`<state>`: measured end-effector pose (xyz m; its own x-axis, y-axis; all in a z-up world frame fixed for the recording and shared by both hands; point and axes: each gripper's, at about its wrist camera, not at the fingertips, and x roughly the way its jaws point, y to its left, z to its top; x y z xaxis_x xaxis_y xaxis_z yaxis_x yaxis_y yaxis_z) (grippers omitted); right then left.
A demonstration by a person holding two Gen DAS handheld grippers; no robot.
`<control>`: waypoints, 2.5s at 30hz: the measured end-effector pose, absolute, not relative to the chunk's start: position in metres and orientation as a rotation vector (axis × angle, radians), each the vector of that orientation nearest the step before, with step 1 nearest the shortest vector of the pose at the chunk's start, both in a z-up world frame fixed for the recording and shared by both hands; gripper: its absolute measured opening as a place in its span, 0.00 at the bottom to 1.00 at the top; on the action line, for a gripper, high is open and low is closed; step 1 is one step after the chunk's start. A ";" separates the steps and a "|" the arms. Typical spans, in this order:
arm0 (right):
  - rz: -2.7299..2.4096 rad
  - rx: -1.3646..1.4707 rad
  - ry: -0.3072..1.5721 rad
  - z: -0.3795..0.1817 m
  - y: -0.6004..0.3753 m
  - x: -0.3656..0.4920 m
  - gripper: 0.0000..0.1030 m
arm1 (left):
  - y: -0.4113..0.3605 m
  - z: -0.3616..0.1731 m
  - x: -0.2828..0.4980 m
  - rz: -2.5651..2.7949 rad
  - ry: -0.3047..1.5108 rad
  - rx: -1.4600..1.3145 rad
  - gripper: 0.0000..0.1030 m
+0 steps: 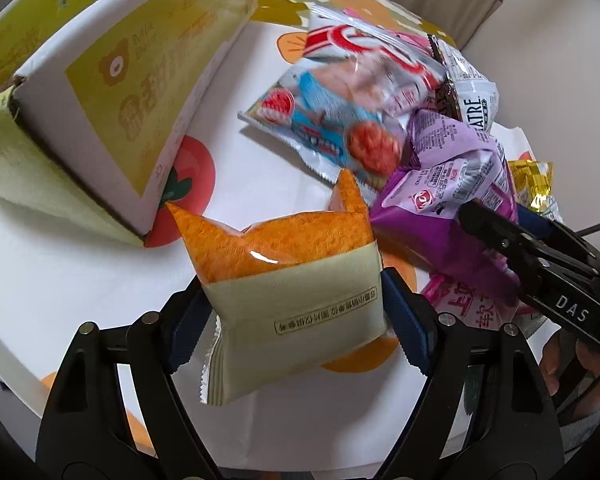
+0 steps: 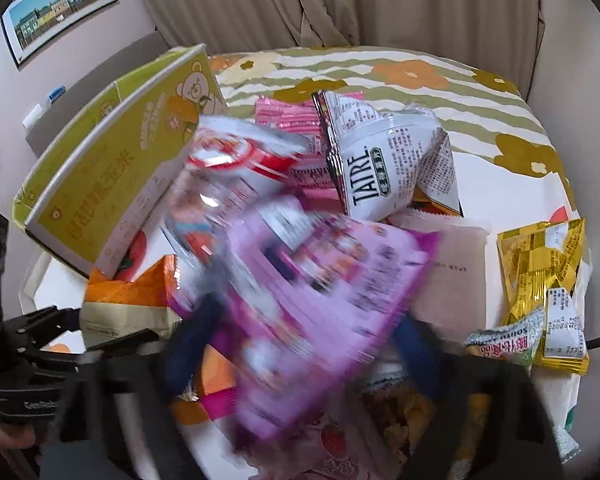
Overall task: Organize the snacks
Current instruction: 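Grasp the orange-and-cream pastry pack with the left gripper while the right grasps the purple candy bag, then drop the pastry pack into the box with the left gripper while the right drops the purple bag in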
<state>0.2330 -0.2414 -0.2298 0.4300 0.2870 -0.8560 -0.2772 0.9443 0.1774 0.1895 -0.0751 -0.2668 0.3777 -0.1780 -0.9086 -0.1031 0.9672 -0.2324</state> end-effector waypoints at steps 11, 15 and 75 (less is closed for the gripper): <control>0.354 0.085 1.038 -0.217 -0.249 0.220 0.41 | -0.073 -0.249 0.173 -0.079 1.160 -0.250 0.76; 0.347 0.103 1.017 -0.205 -0.250 0.213 0.38 | -0.071 -0.236 0.166 -0.094 1.138 -0.241 0.76; 0.345 0.133 0.907 -0.102 -0.019 0.345 0.31 | 0.209 -0.123 0.364 -0.044 0.987 -0.075 1.00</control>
<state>0.3446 -0.0195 -0.1016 0.5655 0.3485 -0.7475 -0.2372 0.9368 0.2573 0.3636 0.2092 -0.1230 0.5504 -0.0713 -0.8319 0.0034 0.9965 -0.0832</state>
